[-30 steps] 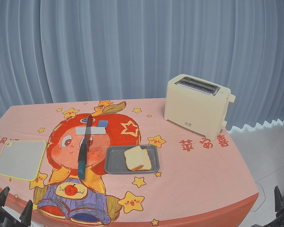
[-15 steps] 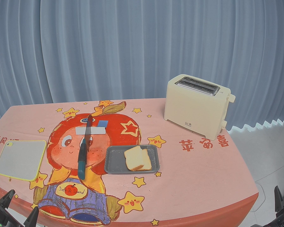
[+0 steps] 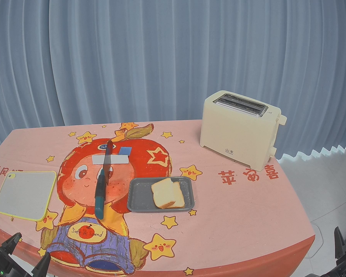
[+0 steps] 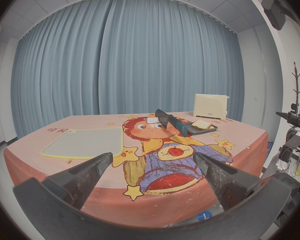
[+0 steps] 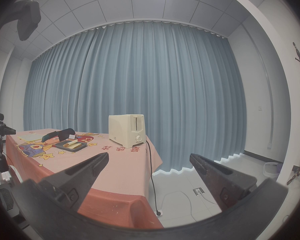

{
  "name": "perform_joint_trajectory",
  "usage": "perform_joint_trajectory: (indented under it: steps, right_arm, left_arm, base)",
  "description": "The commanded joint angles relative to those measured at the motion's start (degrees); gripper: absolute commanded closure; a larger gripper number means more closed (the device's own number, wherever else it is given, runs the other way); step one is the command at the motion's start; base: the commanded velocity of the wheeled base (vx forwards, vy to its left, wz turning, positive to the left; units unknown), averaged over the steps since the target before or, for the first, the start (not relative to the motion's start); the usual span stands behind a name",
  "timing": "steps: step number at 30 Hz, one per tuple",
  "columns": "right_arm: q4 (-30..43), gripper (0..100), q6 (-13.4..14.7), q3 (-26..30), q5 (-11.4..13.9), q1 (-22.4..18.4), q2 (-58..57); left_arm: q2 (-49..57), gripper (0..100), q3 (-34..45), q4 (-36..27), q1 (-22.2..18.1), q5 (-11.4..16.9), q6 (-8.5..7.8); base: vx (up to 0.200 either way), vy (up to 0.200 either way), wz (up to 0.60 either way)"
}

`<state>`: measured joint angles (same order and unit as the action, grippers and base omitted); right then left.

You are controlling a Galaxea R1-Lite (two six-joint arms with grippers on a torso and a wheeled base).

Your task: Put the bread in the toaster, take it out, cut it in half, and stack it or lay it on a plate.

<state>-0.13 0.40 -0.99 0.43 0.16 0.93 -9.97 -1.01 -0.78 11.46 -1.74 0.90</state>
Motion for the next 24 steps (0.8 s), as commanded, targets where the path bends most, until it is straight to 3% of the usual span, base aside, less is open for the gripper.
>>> perform_joint_trajectory:
  steps: [1,6,24]
  right_arm:
    - [0.0,0,0.0,1.0,0.0,0.0,-0.9]
    - [0.0,0,0.0,1.0,0.0,0.0,-0.9]
    - [0.0,0,0.0,1.0,0.0,0.0,-0.9]
  left_arm:
    - [-1.6,0,0.6,0.1,-0.7,-0.1,0.15]
    - [-1.5,0,0.6,0.1,-6.4,-0.1,0.06]
    - [4.5,0,0.7,0.3,-7.8,-0.3,0.06]
  base:
    - [0.000,0.000,0.00]
    - [0.000,0.000,0.00]
    - [0.000,0.000,0.00]
